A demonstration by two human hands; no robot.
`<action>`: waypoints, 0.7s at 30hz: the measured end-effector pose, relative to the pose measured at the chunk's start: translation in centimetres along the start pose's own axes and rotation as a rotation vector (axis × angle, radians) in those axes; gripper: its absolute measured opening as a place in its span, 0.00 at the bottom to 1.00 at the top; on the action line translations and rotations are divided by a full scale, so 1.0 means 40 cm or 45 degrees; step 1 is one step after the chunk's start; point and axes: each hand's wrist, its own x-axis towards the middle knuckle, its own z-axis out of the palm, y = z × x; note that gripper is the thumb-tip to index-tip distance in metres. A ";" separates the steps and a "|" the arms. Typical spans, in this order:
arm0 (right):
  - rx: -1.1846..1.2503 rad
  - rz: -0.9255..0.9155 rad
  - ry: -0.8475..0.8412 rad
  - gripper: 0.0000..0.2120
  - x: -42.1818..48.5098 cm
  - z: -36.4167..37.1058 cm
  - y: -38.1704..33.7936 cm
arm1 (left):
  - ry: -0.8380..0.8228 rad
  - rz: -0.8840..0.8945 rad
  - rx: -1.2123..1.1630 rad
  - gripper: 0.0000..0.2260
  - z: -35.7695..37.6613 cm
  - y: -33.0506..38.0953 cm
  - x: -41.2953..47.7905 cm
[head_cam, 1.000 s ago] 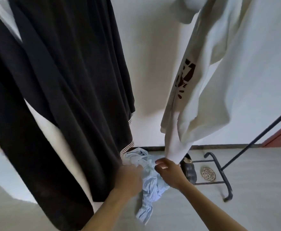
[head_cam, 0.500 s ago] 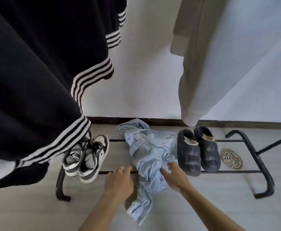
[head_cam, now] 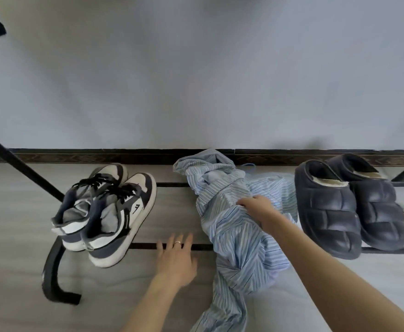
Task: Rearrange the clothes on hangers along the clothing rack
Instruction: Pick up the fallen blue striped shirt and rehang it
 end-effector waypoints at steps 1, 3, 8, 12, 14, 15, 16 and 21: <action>0.011 -0.028 -0.020 0.09 0.001 0.004 0.001 | 0.001 0.000 0.013 0.29 0.004 -0.001 0.003; 0.026 -0.141 -0.009 0.03 -0.030 0.008 -0.007 | -0.026 0.015 0.028 0.30 -0.002 0.001 0.001; -0.085 -0.502 -0.040 0.09 -0.261 -0.026 -0.042 | -0.104 -0.016 -0.133 0.30 -0.084 0.006 -0.110; -0.352 -0.597 0.028 0.04 -0.561 -0.141 -0.098 | 0.042 -0.072 -0.339 0.31 -0.289 0.044 -0.317; -0.395 -0.607 0.021 0.03 -0.737 -0.213 -0.151 | 0.119 -0.103 -0.431 0.32 -0.431 0.067 -0.433; -0.406 -0.614 0.024 0.03 -0.814 -0.241 -0.167 | 0.163 -0.108 -0.459 0.33 -0.496 0.078 -0.490; -0.427 -0.612 0.033 0.04 -0.895 -0.270 -0.190 | 0.181 -0.101 -0.493 0.33 -0.558 0.088 -0.543; -0.473 -0.593 0.084 0.09 -1.324 -0.414 -0.324 | 0.005 -0.049 -0.613 0.31 -0.866 0.179 -0.855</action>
